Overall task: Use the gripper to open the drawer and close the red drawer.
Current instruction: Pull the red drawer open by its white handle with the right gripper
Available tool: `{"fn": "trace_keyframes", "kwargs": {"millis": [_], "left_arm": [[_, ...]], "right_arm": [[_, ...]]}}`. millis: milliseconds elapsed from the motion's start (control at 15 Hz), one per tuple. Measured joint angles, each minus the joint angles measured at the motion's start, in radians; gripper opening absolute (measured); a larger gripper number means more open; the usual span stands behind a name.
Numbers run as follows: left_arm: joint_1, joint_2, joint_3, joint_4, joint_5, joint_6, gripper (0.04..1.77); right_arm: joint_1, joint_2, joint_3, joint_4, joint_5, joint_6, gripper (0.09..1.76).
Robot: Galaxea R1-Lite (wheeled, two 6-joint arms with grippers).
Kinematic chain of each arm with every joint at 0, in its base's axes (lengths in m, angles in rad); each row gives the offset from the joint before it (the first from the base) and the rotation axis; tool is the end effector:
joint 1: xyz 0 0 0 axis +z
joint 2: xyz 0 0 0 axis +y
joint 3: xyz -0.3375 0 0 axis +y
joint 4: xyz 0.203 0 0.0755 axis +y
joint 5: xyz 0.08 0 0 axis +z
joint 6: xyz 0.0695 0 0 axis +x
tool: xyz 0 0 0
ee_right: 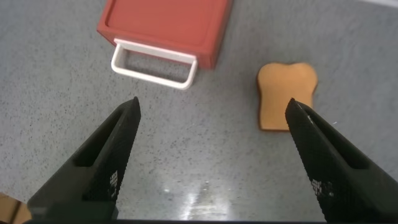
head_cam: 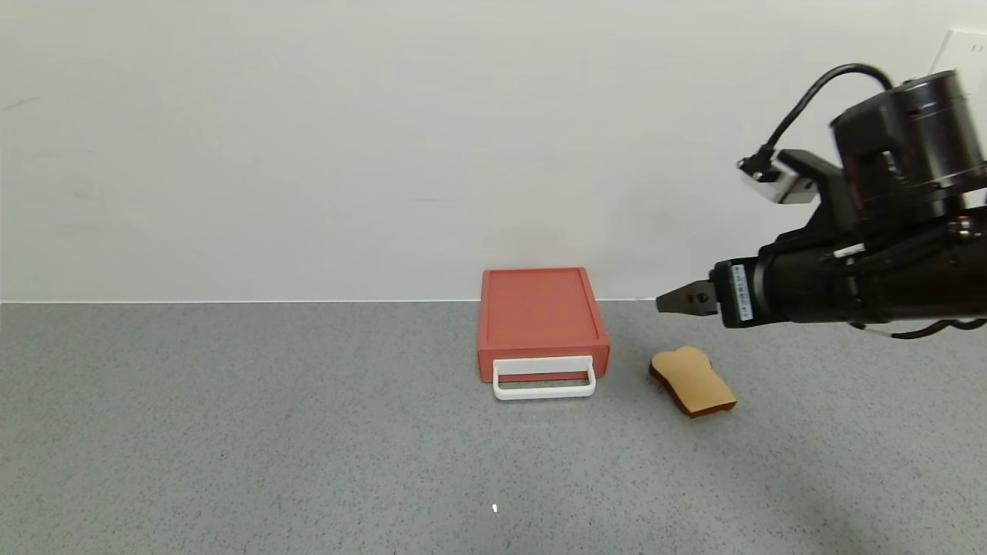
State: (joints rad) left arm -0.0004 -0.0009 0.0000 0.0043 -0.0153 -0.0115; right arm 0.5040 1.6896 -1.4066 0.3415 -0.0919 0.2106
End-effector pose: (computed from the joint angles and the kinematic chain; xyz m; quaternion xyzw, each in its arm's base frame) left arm 0.0149 -0.0011 0.0749 -0.0058 0.0017 -0.0078 1.0000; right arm 0.3333 0.1765 0.2637 0.0082 0.3125 0.1628 0.9358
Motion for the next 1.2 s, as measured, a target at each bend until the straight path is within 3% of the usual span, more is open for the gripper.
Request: {"fn": "trace_keyframes", "kwargs": {"millis": [400, 800, 1200], "left_arm": [[0.0, 0.0, 0.0, 0.0, 0.0, 0.001, 1.72], [0.0, 0.0, 0.0, -0.001, 0.0, 0.001, 1.72], [0.0, 0.0, 0.0, -0.001, 0.0, 0.0, 1.72]], "right_arm": [[0.072, 0.263, -0.106, 0.04, -0.177, 0.206, 1.71], [0.081, 0.408, -0.153, 0.041, -0.207, 0.359, 1.71], [0.077, 0.494, -0.224, 0.039, -0.206, 0.417, 1.71]]}}
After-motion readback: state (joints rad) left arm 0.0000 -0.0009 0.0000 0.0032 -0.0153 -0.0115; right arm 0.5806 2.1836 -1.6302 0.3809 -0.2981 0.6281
